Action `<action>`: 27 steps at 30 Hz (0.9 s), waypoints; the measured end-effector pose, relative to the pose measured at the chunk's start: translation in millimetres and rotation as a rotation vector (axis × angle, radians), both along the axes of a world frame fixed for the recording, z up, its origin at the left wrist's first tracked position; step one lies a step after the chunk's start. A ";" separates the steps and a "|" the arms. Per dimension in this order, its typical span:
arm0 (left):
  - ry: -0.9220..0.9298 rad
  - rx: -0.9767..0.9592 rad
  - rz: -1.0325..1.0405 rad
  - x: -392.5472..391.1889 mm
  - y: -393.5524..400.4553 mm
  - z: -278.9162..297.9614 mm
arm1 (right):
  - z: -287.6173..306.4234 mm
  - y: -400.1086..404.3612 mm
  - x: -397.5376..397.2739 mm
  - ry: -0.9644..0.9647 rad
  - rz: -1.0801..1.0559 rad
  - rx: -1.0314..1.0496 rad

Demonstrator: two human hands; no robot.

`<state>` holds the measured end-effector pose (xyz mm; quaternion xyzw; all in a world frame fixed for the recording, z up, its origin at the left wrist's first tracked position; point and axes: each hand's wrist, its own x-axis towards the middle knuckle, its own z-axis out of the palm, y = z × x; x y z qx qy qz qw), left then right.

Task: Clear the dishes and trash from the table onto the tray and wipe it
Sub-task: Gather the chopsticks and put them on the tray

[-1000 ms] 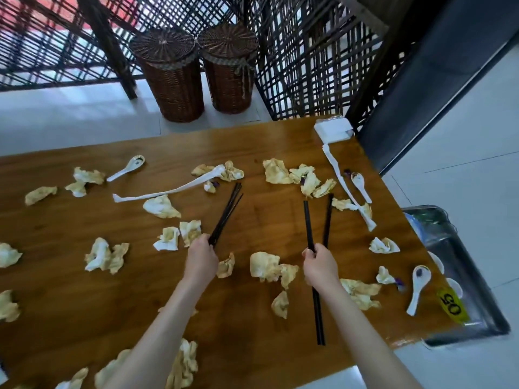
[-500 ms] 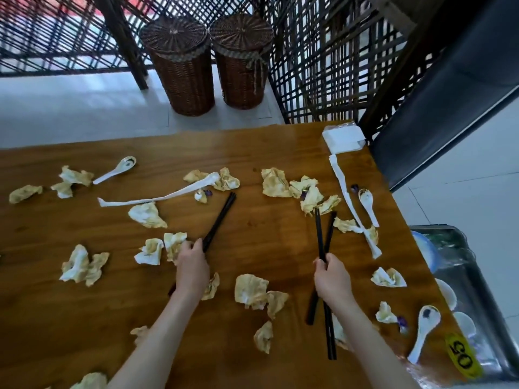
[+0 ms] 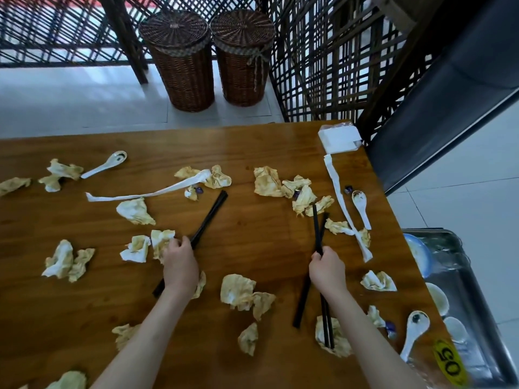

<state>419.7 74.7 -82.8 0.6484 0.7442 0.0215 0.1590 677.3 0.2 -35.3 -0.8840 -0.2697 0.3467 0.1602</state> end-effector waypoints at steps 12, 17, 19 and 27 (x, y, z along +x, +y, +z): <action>-0.141 0.045 0.045 -6.9 -6.3 4.0 | -5.2 11.2 15.3 -0.063 -0.010 -0.095; -0.121 0.057 0.068 -11.1 -7.4 3.9 | -7.7 16.6 20.5 -0.090 -0.008 -0.099; -0.121 0.060 0.081 -11.1 -6.3 4.9 | -9.1 18.8 22.9 -0.100 -0.010 -0.095; -0.131 0.070 0.053 -12.7 0.2 7.4 | -17.1 26.2 26.3 -0.118 -0.014 -0.094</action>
